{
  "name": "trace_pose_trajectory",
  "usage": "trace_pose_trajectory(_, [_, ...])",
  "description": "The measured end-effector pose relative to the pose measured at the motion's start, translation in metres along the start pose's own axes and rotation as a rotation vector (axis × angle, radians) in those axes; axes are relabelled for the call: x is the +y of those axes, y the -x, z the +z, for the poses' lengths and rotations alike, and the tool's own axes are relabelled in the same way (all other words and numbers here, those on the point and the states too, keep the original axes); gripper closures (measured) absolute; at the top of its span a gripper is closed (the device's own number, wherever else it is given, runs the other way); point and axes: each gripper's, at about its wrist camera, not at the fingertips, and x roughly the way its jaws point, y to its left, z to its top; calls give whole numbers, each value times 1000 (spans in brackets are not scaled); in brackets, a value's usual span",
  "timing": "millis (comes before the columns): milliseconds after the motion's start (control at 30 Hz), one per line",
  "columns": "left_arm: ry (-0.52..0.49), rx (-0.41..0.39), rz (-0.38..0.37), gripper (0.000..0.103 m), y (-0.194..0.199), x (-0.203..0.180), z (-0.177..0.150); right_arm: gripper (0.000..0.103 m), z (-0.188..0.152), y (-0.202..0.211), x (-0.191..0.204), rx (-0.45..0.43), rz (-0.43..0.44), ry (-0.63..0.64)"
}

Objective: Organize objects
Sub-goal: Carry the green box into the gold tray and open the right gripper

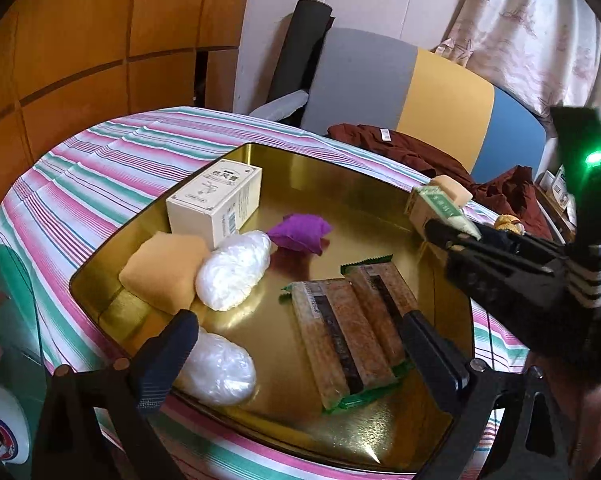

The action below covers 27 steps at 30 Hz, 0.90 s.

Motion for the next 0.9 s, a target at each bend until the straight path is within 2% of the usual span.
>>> trace_pose_trajectory(133, [26,3,-2,1,-1,5,2,72,-1,-19,-2,60,-11,-9])
trace_pose_trajectory(300, [26,5,0,1,-1,6,3,72,-3,-30,-17,106,-17,-104])
trace_pose_trajectory(433, [21,8,-3,1,-1,5,2,64,-1,-21,-17,66,-43,-104])
trace_pose_trajectory(667, [14,3,-6,1,-1,2,1,64,-12,10,-33,-26,-25,-188])
trace_pose_trajectory(900, [-3,0,-21,1,1,-5,-1,64,-39,25,-57,-9,-46,-258])
